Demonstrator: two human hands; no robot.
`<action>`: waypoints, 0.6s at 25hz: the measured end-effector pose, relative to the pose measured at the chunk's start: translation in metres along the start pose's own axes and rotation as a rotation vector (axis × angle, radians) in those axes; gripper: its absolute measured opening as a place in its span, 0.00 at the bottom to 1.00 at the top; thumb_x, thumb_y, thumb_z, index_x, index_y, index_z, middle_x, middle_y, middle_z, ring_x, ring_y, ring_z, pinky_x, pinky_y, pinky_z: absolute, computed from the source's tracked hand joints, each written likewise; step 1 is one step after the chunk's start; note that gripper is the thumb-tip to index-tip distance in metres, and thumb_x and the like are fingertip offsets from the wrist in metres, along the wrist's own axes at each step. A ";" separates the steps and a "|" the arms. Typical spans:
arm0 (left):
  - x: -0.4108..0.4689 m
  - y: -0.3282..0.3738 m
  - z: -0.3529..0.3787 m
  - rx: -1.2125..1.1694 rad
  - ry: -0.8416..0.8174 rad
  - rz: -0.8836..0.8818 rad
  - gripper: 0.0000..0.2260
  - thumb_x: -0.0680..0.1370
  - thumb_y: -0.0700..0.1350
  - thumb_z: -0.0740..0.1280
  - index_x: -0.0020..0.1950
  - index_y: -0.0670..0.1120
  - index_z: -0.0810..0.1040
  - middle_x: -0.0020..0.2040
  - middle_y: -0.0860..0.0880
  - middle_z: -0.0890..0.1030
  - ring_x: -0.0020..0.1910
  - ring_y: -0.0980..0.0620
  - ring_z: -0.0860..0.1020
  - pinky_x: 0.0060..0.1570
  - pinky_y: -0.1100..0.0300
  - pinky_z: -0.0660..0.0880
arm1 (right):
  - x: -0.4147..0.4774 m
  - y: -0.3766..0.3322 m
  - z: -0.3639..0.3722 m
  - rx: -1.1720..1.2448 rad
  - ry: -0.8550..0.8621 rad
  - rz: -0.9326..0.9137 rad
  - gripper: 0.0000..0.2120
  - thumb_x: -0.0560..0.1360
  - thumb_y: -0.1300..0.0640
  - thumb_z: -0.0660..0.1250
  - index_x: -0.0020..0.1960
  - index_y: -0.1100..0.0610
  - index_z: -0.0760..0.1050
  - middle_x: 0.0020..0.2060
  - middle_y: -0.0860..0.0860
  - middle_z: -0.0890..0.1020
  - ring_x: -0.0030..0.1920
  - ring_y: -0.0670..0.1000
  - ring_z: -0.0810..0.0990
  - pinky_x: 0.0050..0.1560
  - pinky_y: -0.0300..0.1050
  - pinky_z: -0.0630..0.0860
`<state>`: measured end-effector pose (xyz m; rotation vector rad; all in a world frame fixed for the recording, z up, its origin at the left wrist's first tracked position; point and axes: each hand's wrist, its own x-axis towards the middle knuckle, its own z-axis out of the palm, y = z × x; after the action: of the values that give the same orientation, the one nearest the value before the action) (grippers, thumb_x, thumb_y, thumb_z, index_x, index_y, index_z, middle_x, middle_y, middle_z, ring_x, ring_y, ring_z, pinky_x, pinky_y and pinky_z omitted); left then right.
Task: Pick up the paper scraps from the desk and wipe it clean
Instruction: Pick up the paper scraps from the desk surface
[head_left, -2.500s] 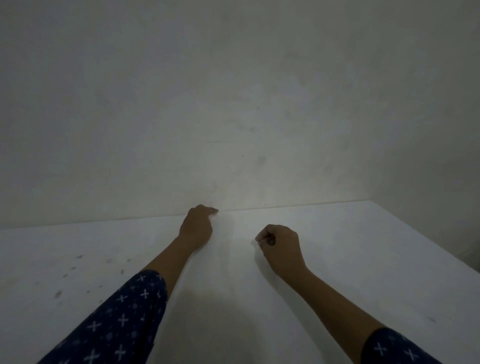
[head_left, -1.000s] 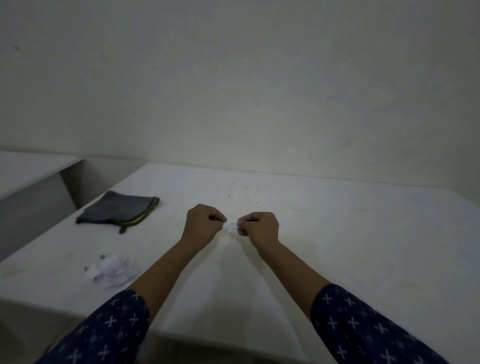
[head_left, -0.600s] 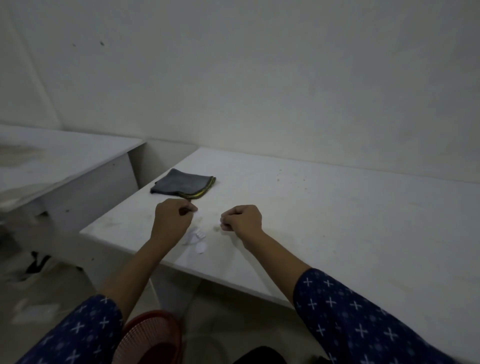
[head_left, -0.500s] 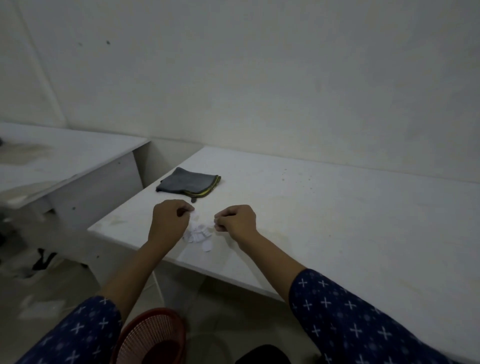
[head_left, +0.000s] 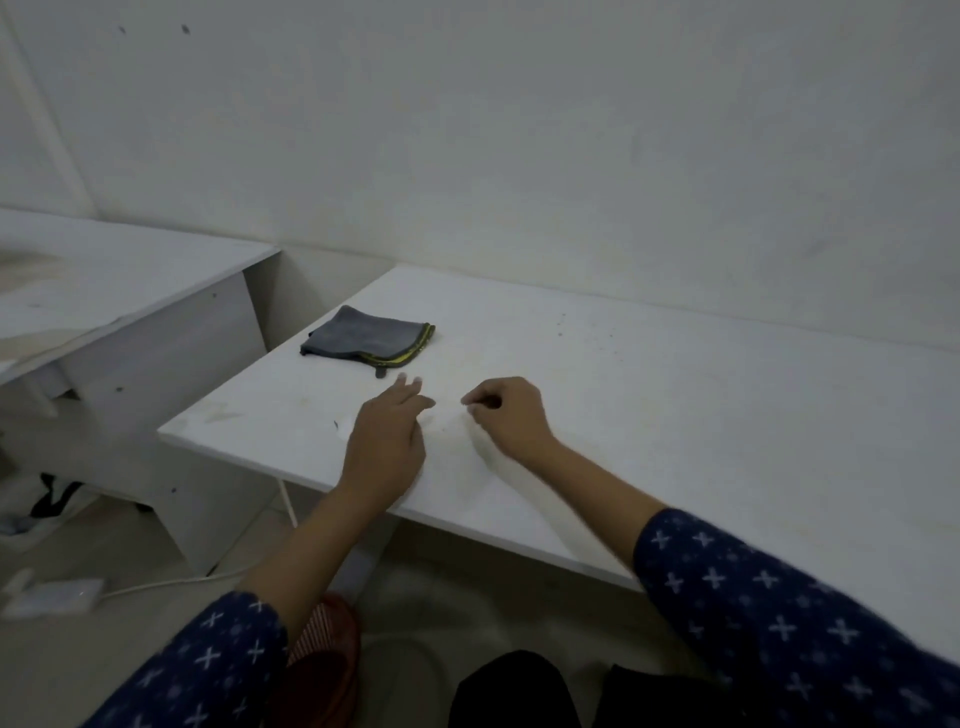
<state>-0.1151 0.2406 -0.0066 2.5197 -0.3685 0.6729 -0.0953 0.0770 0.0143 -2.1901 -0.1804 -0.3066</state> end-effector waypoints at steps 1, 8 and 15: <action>-0.003 0.012 0.008 -0.032 -0.027 0.006 0.14 0.77 0.35 0.60 0.60 0.41 0.78 0.66 0.42 0.74 0.70 0.45 0.68 0.68 0.55 0.60 | 0.003 0.010 -0.015 -0.053 0.001 0.007 0.09 0.69 0.68 0.66 0.44 0.61 0.84 0.42 0.57 0.85 0.43 0.50 0.80 0.41 0.26 0.68; -0.011 0.060 0.050 0.011 -0.428 0.037 0.23 0.82 0.50 0.49 0.76 0.44 0.52 0.77 0.45 0.53 0.77 0.48 0.47 0.73 0.54 0.50 | 0.015 0.071 -0.090 -0.405 -0.198 -0.036 0.13 0.75 0.66 0.62 0.52 0.54 0.81 0.48 0.54 0.81 0.43 0.48 0.76 0.48 0.40 0.72; -0.012 0.056 0.055 0.037 -0.434 0.024 0.23 0.83 0.50 0.48 0.76 0.43 0.55 0.77 0.45 0.56 0.76 0.49 0.51 0.73 0.57 0.47 | 0.008 0.082 -0.097 -0.601 -0.453 -0.264 0.16 0.79 0.60 0.60 0.64 0.50 0.75 0.51 0.53 0.75 0.49 0.51 0.74 0.52 0.46 0.73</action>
<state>-0.1249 0.1661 -0.0317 2.6895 -0.5401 0.1333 -0.0831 -0.0496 0.0085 -2.8139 -0.7085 0.0068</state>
